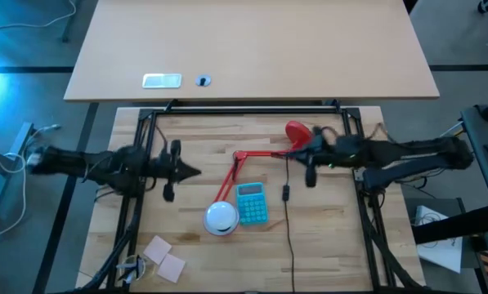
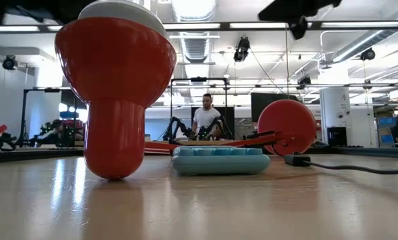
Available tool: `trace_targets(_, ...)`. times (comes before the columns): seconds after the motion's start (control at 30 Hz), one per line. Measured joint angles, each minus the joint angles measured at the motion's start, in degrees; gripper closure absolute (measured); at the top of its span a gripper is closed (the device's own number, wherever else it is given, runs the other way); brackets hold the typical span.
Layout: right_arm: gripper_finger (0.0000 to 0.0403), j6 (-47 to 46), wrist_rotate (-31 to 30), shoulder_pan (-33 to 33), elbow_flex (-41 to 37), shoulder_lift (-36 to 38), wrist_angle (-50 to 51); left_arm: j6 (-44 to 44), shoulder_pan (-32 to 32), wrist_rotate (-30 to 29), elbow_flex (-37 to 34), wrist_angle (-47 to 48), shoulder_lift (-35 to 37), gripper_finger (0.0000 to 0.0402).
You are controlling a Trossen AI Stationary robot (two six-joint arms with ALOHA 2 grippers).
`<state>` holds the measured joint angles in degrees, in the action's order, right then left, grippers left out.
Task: Screw lightbulb
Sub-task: Return to Home Position
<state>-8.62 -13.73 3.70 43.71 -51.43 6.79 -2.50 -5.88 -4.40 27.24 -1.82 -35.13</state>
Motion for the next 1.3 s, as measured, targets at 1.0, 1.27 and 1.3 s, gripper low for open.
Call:
trace_targets(1.0, 0.0401, -11.7, 15.2, -3.6, -38.1, 32.3, -27.7, 4.7, 48.4, 43.5, -1.6, -19.6, -8.9, 0.0401)
trace_targets(1.27, 0.0401, -8.3, 21.2, -14.9, -34.5, 34.0, -19.4, -1.9, 56.3, 50.4, -3.9, -30.1, -12.6, 0.0401)
trace_targets(1.3, 0.0401, -6.6, 21.6, -16.3, -32.7, 34.8, -15.8, -2.4, 57.1, 51.4, -3.5, -30.2, -13.1, 0.0401)
